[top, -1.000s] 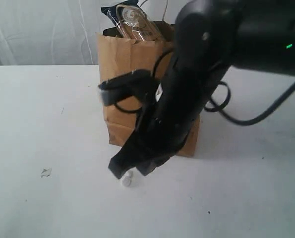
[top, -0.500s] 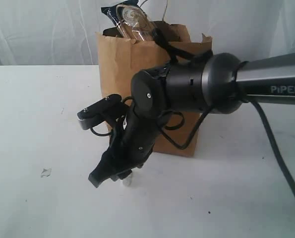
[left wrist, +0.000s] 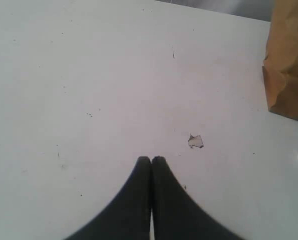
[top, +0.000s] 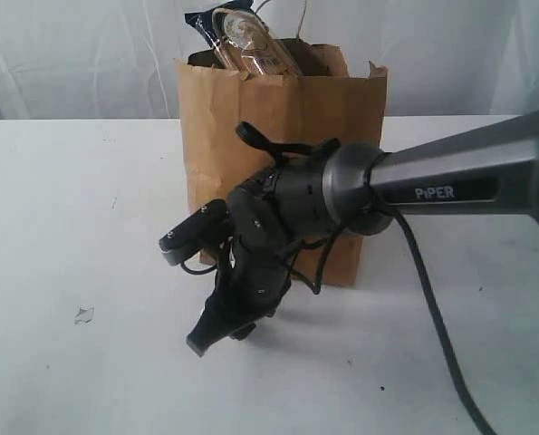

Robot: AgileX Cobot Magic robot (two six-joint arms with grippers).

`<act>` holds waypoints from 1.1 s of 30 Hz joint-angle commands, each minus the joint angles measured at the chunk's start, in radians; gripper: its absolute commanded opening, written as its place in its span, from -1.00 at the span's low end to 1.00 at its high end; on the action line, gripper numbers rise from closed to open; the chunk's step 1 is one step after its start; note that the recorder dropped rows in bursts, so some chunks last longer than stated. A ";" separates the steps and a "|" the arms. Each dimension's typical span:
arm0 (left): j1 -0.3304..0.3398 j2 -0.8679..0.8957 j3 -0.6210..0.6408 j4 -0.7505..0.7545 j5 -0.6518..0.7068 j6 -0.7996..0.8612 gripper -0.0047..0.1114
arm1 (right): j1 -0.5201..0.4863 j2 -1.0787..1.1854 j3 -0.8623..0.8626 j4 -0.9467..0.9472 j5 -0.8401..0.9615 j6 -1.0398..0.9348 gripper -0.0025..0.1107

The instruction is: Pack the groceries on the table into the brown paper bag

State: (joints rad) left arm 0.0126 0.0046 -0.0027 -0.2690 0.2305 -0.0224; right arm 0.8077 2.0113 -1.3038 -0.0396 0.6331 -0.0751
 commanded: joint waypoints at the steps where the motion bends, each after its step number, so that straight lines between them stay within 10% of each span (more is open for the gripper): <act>1: 0.000 -0.005 0.003 -0.007 -0.005 0.000 -0.92 | -0.001 -0.003 -0.001 -0.066 -0.026 0.062 -0.19; 19: 0.000 -0.005 0.003 -0.007 -0.005 0.000 -0.92 | -0.001 0.009 -0.001 -0.061 -0.118 0.165 -0.61; 33: 0.000 -0.005 0.003 -0.007 -0.005 0.000 -0.92 | -0.001 0.019 -0.001 -0.061 -0.107 0.170 -0.12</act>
State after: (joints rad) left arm 0.0126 0.0046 -0.0027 -0.2690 0.2305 -0.0224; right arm 0.8077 2.0218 -1.3038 -0.0930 0.5374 0.0908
